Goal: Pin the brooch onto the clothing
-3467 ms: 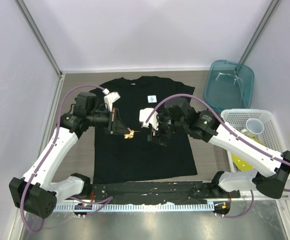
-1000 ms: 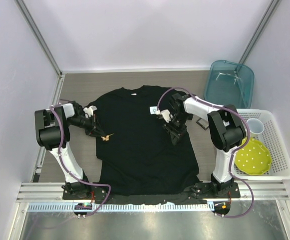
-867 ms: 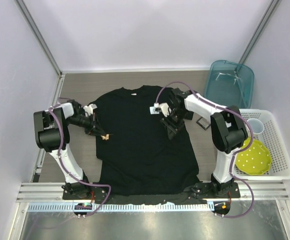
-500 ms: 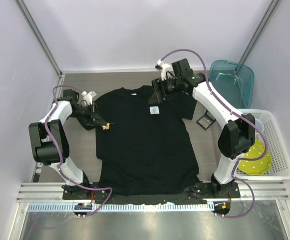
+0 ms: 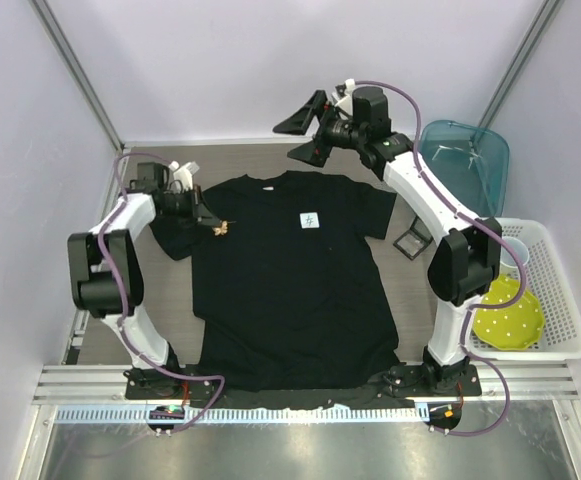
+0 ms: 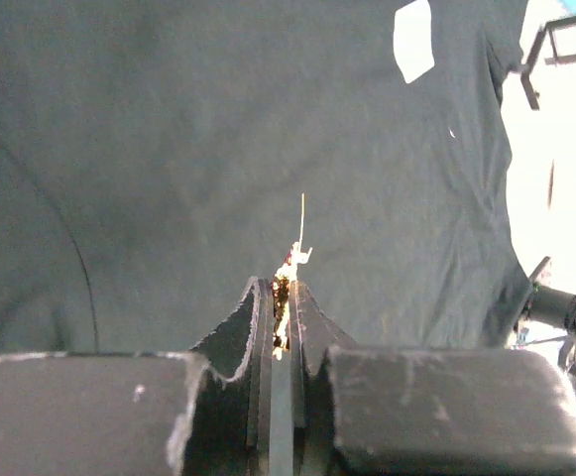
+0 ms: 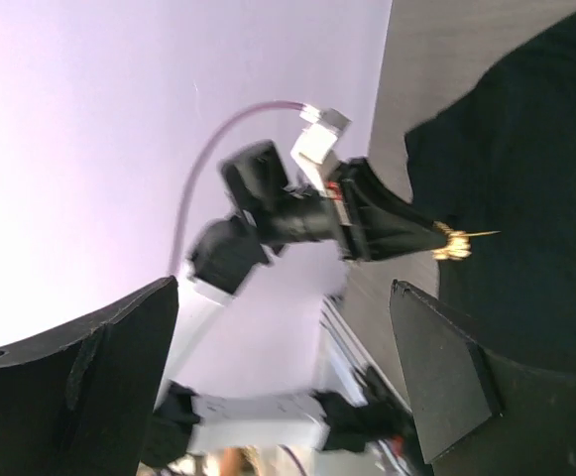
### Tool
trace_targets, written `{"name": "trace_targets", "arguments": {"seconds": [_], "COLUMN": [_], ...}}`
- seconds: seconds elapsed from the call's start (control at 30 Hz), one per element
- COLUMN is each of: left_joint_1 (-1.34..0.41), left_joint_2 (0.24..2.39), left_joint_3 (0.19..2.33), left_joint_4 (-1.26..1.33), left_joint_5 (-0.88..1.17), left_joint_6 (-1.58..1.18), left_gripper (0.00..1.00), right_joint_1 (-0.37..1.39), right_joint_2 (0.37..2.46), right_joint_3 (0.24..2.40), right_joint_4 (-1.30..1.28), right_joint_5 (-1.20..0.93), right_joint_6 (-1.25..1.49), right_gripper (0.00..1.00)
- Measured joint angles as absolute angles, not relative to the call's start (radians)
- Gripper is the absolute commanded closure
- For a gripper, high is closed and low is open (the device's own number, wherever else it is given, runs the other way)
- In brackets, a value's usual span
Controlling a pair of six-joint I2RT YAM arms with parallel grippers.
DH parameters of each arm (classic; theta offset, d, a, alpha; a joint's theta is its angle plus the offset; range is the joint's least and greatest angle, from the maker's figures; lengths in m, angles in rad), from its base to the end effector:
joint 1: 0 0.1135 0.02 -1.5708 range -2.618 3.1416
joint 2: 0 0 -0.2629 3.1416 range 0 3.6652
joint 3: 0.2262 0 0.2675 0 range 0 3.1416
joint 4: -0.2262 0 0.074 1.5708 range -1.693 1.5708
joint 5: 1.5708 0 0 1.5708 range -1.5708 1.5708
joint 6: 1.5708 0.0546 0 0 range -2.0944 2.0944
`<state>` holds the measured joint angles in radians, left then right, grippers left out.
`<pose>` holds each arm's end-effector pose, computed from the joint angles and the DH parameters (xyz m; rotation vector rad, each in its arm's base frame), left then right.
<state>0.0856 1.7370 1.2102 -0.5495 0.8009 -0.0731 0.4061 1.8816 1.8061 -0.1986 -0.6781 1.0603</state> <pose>0.3741 -0.0072 0.1950 0.0670 2.4725 -1.0372 0.4247 0.2199 0.3724 0.1401 2.1185 1.5775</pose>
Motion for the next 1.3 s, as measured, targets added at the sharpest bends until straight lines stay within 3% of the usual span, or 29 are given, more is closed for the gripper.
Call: {"name": "trace_targets", "arguments": {"seconds": [0.2, 0.43, 0.63, 0.77, 0.93, 1.13, 1.3], "left_joint_1": [0.062, 0.059, 0.045, 0.043, 0.037, 0.033, 0.032], "left_joint_2": [1.975, 2.022, 2.022, 2.019, 1.974, 1.952, 1.946], "left_joint_3": [1.254, 1.195, 1.188, 1.170, 1.098, 1.054, 1.054], "left_joint_4": [-0.387, -0.339, -0.333, -0.345, -0.379, -0.430, -0.465], "left_joint_5": [0.802, 0.835, 0.847, 0.869, 0.882, 0.902, 0.903], "left_joint_6": [-0.189, -0.245, -0.250, -0.238, -0.218, -0.202, -0.182], "left_gripper": [1.00, 1.00, 1.00, 1.00, 1.00, 1.00, 1.00], "right_joint_1": [0.348, 0.290, 0.273, 0.260, 0.257, 0.343, 0.468], "right_joint_2": [1.950, 1.949, 1.950, 1.928, 1.920, 1.893, 1.728], "right_joint_3": [1.977, 2.128, 2.124, 1.980, 1.760, 1.739, 1.586], "right_joint_4": [-0.301, -0.423, -0.513, -0.434, -0.374, -0.427, -0.322], "right_joint_5": [-0.577, -0.459, -0.421, -0.473, -0.533, -0.402, -0.367], "right_joint_6": [1.230, 1.242, 1.232, 1.187, 1.006, 0.567, 0.342], "right_gripper": [0.06, 0.06, 0.00, 0.00, 0.00, 0.00, 0.00]}}
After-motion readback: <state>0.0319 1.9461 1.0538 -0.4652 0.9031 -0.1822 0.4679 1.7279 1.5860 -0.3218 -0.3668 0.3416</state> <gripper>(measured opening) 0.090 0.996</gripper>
